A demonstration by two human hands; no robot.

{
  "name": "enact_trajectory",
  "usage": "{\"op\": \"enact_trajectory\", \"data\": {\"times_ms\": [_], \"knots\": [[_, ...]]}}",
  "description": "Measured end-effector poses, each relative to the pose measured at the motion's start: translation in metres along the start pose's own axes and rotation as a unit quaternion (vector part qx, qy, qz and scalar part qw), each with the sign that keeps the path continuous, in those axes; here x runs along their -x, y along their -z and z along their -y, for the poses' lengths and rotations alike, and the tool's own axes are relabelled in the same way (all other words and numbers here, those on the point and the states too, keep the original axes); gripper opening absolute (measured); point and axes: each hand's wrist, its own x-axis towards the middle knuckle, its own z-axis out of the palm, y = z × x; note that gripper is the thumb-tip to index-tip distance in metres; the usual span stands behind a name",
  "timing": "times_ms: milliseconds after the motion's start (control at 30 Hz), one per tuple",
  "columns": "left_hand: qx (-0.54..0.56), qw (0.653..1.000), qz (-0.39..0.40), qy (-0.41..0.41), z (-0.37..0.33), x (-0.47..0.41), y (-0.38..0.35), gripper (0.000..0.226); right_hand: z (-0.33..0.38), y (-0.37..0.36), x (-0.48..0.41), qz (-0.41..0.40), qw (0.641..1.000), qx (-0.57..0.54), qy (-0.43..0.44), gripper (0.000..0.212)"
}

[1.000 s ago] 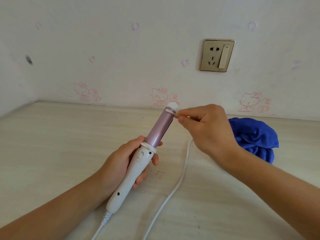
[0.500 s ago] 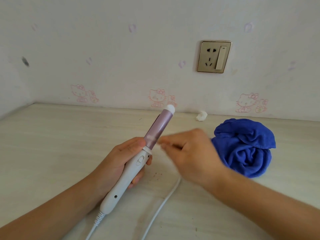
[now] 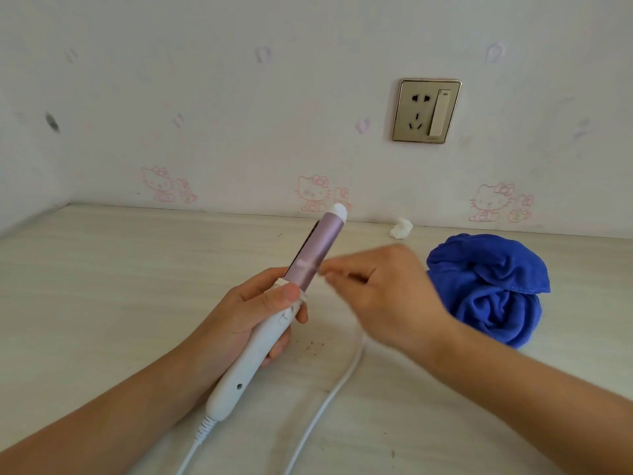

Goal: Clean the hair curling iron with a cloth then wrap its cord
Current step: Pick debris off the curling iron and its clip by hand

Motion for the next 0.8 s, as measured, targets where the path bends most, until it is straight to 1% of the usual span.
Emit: {"op": "enact_trajectory", "data": {"times_ms": [67,133,200,300,333,367,467,500,567,667,700,733,800], "knots": [[-0.01,1.0,0.003,0.003,-0.001,0.001,-0.002,0.042,-0.017,0.016,-0.016,-0.067,0.996,-0.023,-0.054,0.013],[-0.018,1.0,-0.003,0.007,-0.001,0.002,-0.004,0.044,-0.025,0.025,-0.021,-0.09,0.99,-0.062,-0.085,0.013],[-0.018,1.0,-0.01,0.009,-0.001,0.003,-0.005,0.045,-0.017,0.013,-0.011,-0.069,0.995,-0.049,-0.061,0.014],[0.014,1.0,-0.019,0.005,0.0,0.004,-0.004,0.05,0.006,-0.009,0.011,0.016,1.0,-0.011,0.016,0.02],[0.019,1.0,-0.019,0.006,0.0,0.003,-0.003,0.052,0.007,-0.009,0.01,0.031,0.999,-0.006,0.021,0.021],[0.02,1.0,-0.017,0.009,0.0,0.003,-0.003,0.053,0.004,-0.005,0.005,0.023,1.0,-0.009,0.01,0.02],[0.01,1.0,0.0,0.017,0.0,0.002,-0.003,0.055,-0.019,0.017,-0.016,-0.066,0.994,-0.057,-0.063,0.012],[0.006,1.0,0.004,0.017,0.0,0.002,-0.003,0.054,-0.023,0.022,-0.019,-0.078,0.991,-0.074,-0.078,0.012],[0.006,1.0,-0.001,0.016,0.001,0.002,-0.003,0.055,-0.02,0.017,-0.014,-0.063,0.994,-0.065,-0.068,0.014],[0.009,1.0,-0.019,0.014,0.001,0.003,-0.002,0.054,0.001,-0.009,0.009,0.014,0.999,-0.027,0.008,0.019],[0.008,1.0,-0.021,0.013,0.001,0.003,-0.002,0.054,0.004,-0.011,0.011,0.033,0.999,-0.019,0.02,0.021],[0.007,1.0,-0.022,0.014,0.001,0.003,-0.002,0.053,0.003,-0.009,0.007,0.028,0.999,-0.022,0.012,0.019],[0.01,1.0,-0.018,0.019,0.001,0.003,-0.003,0.05,-0.013,0.004,-0.008,-0.031,0.998,-0.046,-0.031,0.012]]}}
